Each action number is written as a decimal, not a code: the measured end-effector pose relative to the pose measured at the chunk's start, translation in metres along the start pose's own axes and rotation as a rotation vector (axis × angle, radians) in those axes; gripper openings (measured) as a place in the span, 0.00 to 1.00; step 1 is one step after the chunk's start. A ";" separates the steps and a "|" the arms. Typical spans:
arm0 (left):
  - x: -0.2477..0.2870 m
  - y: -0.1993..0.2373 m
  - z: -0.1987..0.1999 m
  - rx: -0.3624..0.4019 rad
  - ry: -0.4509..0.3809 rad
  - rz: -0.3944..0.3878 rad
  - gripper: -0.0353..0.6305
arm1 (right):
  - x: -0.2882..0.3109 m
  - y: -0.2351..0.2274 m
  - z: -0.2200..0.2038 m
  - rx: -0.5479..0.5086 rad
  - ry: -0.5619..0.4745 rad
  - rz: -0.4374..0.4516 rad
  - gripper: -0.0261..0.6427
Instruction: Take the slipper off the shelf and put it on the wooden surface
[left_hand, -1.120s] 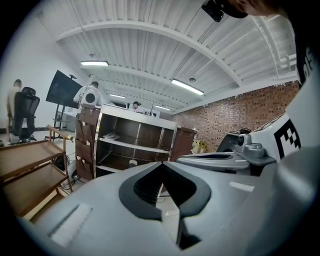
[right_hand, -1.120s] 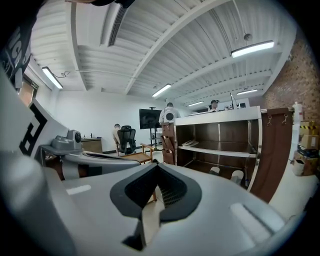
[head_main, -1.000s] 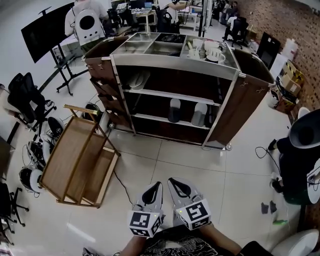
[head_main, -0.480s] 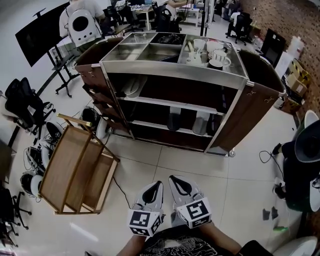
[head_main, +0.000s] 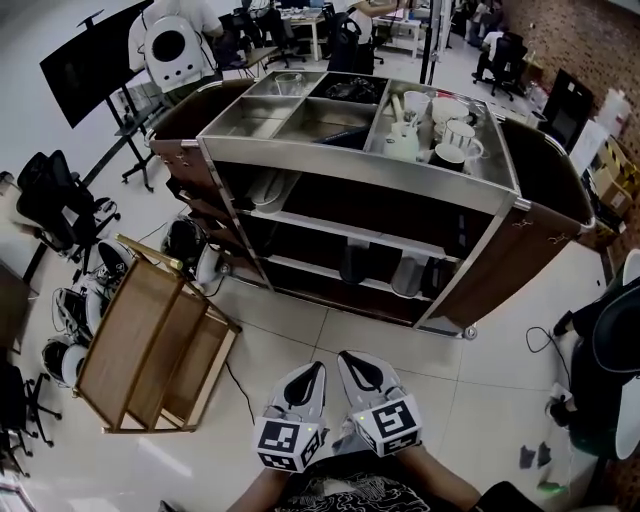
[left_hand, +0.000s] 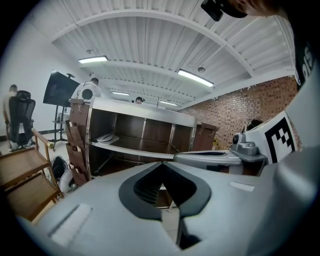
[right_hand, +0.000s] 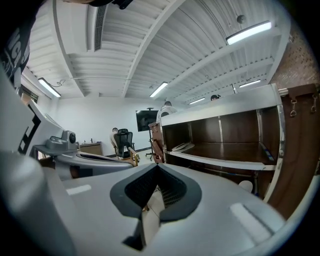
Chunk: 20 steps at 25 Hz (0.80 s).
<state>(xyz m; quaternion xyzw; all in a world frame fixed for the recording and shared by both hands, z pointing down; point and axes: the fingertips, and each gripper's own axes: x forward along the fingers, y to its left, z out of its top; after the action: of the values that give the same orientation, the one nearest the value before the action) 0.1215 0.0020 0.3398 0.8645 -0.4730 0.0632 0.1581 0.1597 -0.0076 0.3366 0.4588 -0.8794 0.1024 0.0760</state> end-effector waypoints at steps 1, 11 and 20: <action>0.005 0.002 0.002 0.002 -0.001 0.008 0.06 | 0.004 -0.004 0.003 0.000 -0.004 0.009 0.04; 0.047 0.020 0.021 0.005 -0.034 0.063 0.06 | 0.040 -0.045 0.016 -0.012 -0.020 0.045 0.04; 0.075 0.041 0.030 0.011 -0.060 0.074 0.06 | 0.075 -0.043 0.028 -0.040 -0.033 0.080 0.04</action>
<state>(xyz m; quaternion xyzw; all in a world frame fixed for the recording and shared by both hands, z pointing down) 0.1266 -0.0884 0.3393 0.8486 -0.5089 0.0456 0.1369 0.1515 -0.0978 0.3315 0.4234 -0.8999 0.0800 0.0664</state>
